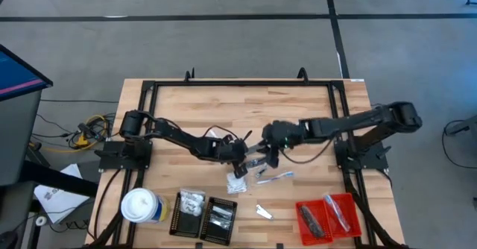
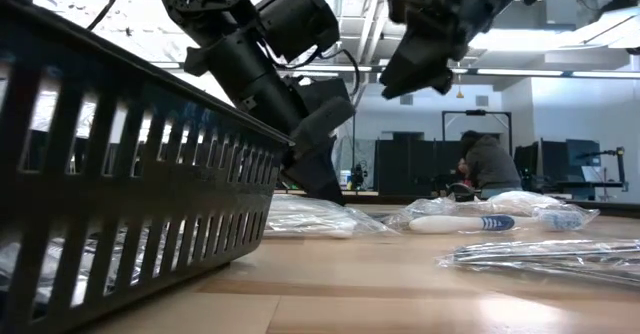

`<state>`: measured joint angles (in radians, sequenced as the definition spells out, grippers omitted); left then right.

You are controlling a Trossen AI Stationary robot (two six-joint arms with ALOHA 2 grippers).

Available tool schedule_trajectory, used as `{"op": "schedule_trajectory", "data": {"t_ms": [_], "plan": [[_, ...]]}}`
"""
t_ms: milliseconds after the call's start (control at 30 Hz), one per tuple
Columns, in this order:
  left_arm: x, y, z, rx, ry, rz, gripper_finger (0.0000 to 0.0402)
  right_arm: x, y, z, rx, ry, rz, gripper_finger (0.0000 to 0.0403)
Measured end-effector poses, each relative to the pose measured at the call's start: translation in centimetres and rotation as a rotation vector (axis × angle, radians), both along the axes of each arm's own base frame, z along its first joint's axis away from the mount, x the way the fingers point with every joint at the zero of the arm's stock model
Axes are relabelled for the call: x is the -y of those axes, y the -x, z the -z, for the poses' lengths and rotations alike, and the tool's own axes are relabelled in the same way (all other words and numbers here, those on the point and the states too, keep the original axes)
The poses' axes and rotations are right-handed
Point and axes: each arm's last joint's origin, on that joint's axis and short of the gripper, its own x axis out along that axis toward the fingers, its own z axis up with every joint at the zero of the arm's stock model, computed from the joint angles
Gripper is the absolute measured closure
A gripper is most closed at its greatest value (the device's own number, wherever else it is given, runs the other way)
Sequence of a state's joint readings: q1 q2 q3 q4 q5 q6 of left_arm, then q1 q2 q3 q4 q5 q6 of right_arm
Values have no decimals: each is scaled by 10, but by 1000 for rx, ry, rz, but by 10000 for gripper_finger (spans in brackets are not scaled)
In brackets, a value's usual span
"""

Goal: Pick & Place Travel size toiletries
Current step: Put the black hair comb into the left red bin

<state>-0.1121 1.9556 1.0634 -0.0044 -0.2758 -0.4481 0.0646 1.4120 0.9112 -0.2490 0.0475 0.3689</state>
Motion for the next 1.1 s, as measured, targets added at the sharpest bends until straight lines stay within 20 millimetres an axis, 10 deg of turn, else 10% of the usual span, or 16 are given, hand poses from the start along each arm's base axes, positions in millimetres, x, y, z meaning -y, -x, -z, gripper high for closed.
{"op": "schedule_trajectory", "data": {"t_ms": [333,1100], "plan": [[4,1,-1,2,-34,-10,400,18,-2,3,-11,25,-61,112],[8,20,13,-19,-109,-15,400,52,-31,52,-127,-110,-15,107]]}}
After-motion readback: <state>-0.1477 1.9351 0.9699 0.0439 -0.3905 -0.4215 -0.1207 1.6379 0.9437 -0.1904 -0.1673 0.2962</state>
